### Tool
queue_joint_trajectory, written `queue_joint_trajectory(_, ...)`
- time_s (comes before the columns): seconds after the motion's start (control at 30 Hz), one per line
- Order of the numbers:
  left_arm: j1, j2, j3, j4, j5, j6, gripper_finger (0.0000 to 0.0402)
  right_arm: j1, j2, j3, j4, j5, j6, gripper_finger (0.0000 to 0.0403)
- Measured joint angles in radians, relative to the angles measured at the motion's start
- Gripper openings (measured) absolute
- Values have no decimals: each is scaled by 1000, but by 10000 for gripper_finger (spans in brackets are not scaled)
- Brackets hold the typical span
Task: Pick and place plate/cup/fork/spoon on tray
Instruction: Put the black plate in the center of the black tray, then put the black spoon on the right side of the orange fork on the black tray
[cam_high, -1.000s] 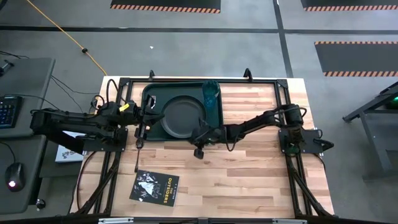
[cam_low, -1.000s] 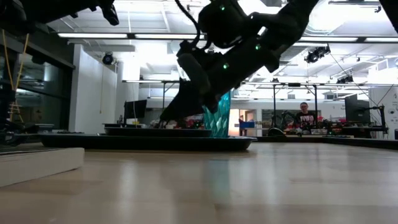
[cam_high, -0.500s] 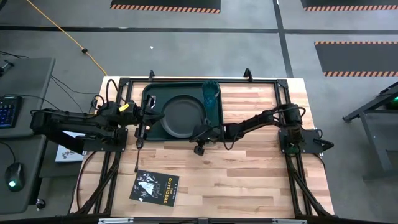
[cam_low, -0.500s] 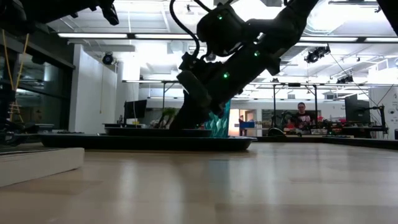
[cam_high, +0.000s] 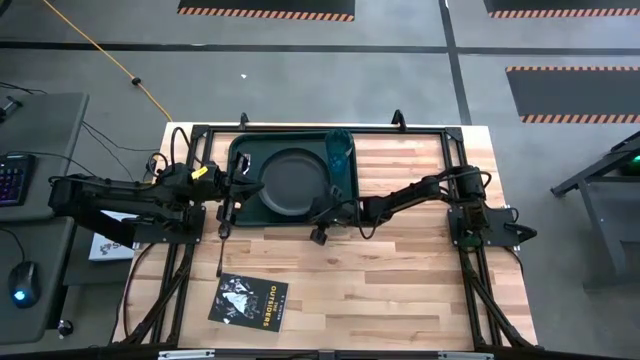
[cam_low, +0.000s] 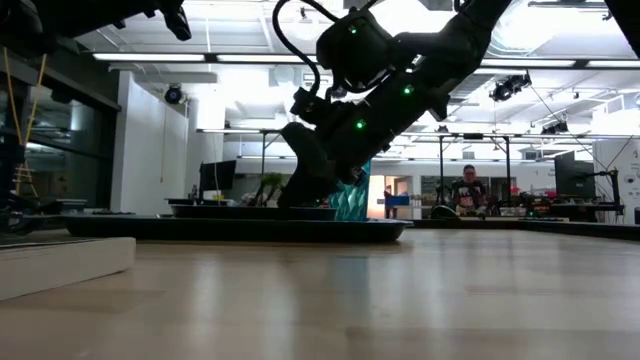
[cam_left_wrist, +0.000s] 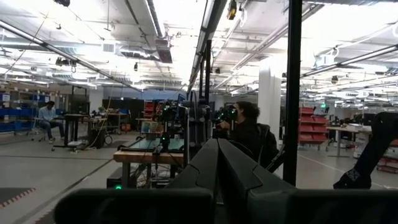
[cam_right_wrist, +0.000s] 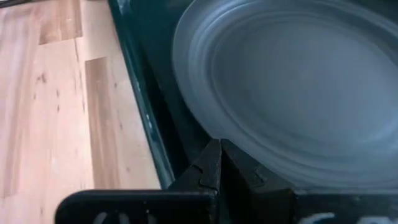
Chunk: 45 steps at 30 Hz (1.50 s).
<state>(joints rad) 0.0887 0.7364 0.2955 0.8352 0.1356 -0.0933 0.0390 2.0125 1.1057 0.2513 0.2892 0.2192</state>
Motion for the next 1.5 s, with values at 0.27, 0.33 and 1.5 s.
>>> queue_joint_trajectory(0.27,0,0,0,0,0,0,0,0,0,0,0,41,-17,0)
queue_joint_trajectory(0.33,0,0,0,-1,0,0,0,0,-8,0,-8,11,-25,0)
queue_joint_trajectory(1.5,3,0,0,-29,-16,19,0,-32,-930,-767,514,34,-125,0)
